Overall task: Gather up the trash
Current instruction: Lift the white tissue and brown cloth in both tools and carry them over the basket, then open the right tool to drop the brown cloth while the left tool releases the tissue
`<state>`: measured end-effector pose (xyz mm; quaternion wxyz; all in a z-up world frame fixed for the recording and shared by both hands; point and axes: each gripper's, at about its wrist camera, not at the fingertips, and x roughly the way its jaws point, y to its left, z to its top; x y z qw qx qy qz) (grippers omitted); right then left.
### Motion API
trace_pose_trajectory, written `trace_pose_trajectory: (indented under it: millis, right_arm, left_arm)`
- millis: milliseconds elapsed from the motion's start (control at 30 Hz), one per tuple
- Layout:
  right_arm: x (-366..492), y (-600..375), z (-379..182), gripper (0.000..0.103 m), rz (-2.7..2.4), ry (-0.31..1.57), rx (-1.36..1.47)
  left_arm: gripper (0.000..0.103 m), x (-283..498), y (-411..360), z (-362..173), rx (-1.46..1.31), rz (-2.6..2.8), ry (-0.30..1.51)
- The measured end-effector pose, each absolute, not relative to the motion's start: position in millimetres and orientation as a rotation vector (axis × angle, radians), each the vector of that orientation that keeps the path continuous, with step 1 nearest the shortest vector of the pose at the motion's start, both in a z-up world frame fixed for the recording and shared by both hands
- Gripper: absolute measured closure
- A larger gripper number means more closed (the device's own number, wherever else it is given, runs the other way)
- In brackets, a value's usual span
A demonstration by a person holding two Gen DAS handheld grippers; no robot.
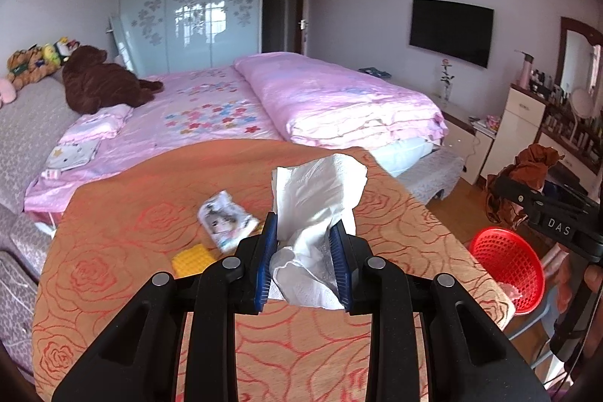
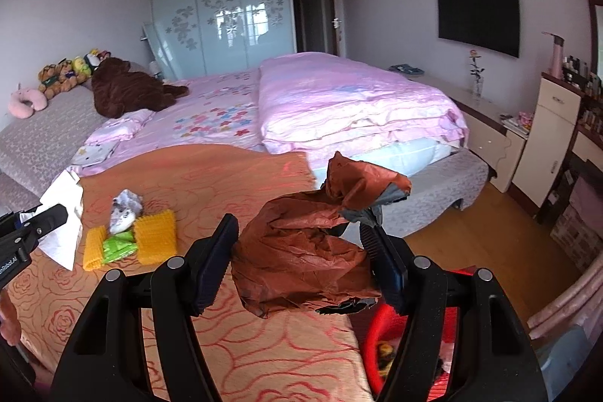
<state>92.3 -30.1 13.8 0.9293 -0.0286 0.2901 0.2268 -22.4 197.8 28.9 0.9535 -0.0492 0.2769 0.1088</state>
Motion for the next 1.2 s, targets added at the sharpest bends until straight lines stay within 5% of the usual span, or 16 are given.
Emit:
trace_pose_trajectory:
  millis: [1200]
  right_arm:
    - [107.0, -189.2, -37.7, 0.037, 0.145, 0.707, 0.049]
  left_arm:
    - [0.077, 89.0, 3.9, -11.1, 0.081, -0.198, 0.71]
